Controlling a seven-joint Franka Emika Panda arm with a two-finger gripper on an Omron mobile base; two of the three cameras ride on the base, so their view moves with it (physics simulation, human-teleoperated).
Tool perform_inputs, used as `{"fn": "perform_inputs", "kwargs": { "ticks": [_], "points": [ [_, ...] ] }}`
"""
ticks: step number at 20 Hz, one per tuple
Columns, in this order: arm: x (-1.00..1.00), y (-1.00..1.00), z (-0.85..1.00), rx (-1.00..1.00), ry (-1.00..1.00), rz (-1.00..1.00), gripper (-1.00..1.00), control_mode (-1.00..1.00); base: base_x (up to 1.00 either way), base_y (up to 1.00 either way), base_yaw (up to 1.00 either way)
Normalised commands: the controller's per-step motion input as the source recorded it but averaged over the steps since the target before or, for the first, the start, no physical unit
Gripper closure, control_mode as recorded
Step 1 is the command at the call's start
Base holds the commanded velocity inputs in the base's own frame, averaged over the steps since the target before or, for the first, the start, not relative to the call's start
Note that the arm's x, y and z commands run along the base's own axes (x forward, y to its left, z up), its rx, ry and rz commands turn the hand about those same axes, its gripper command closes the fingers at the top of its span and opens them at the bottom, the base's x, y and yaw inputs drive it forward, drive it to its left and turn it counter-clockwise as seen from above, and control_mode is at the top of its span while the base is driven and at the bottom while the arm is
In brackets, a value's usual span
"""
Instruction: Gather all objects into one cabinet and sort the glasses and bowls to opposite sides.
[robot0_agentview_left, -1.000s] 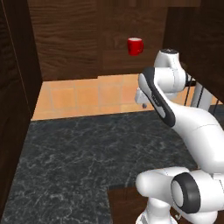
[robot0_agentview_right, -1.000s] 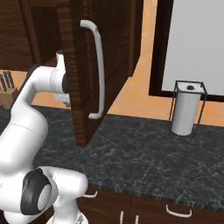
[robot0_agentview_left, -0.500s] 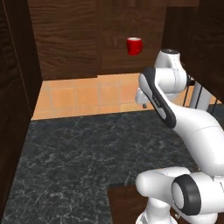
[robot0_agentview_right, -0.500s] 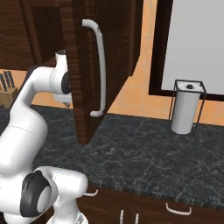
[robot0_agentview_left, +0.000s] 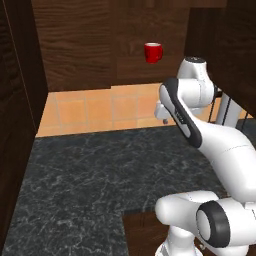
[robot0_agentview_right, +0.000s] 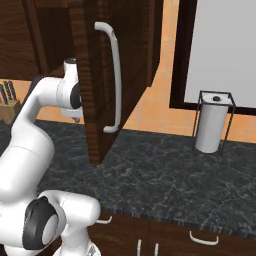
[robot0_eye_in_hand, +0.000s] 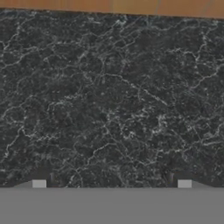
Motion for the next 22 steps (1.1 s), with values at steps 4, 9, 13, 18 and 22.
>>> {"fn": "perform_inputs", "kwargs": {
  "ticks": [4,9,13,18,22],
  "points": [
    [-0.33,0.25,0.25,0.02,-0.22,-0.07,-1.00,-1.00,0.00,0.00,0.00],
    [-0.02,0.12,0.72,-0.01,-0.37,-0.01,-1.00,-1.00,0.00,0.00,0.00],
    [0.08,0.01,0.79,0.00,-0.25,0.00,-1.00,-1.00,0.00,0.00,0.00],
    [0.00,0.10,1.00,0.00,-0.16,0.00,-1.00,-1.00,0.00,0.00,0.00],
    [0.14,0.05,0.86,0.00,-0.04,0.00,-1.00,-1.00,0.00,0.00,0.00]
  ]
}}
